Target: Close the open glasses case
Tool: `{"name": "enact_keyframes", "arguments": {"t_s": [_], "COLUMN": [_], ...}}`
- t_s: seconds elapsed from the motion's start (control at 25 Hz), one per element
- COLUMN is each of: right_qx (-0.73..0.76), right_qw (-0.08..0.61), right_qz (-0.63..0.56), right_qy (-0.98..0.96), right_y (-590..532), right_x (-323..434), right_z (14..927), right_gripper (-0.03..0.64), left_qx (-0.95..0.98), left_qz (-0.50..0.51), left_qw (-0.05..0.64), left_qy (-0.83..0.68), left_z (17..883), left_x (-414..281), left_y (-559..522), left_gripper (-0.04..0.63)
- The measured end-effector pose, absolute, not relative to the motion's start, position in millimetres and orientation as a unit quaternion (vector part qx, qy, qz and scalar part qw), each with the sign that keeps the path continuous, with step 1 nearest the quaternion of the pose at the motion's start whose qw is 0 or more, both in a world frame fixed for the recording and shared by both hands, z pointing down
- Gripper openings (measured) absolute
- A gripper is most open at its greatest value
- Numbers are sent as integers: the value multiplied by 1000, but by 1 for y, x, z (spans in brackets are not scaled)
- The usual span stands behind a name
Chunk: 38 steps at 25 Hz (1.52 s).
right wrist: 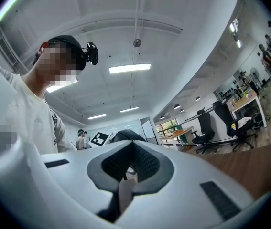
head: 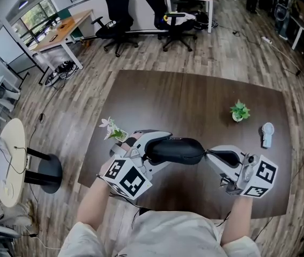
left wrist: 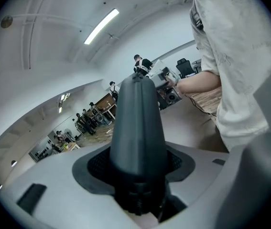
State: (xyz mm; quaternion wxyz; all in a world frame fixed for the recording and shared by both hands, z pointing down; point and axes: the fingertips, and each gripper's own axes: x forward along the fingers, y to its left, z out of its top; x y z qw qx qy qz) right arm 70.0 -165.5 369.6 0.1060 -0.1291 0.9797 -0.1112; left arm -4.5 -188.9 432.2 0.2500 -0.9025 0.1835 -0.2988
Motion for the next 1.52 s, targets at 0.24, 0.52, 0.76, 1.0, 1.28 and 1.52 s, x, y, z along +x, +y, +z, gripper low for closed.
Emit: {"name": "enact_keyframes", "arguments": {"t_s": [0.24,0.52,0.76,1.0,1.28,1.52], "right_qx": [-186,-200,-208,-196,-219,-232], "right_qw": [26,-3,44,74,17,-40], "right_qz": [-73,-59,-74,-82,-66,-55], "right_qy": [980,978,974,974,973,970], "right_y": [-173,-174,-178,-177,-180,-182], "right_x": [63,52,59,64,57,51], "right_z": [382,387,379,372,388,405], "right_gripper": [2,2,2,2,2,2], "left_qx": [-879,-853,-884,-896,-892,-865], "left_qz": [-353,-402,-346,-323,-318,-380], "left_qw": [249,253,229,234,246,243], "left_qy": [200,219,216,194,205,219], "left_z": [453,472,460,452,448,471], "left_x": [-13,-16,-8,6,11,4], "left_y": [-205,-220,-209,-196,-199,-207], "left_gripper": [259,258,273,288,272,263]}}
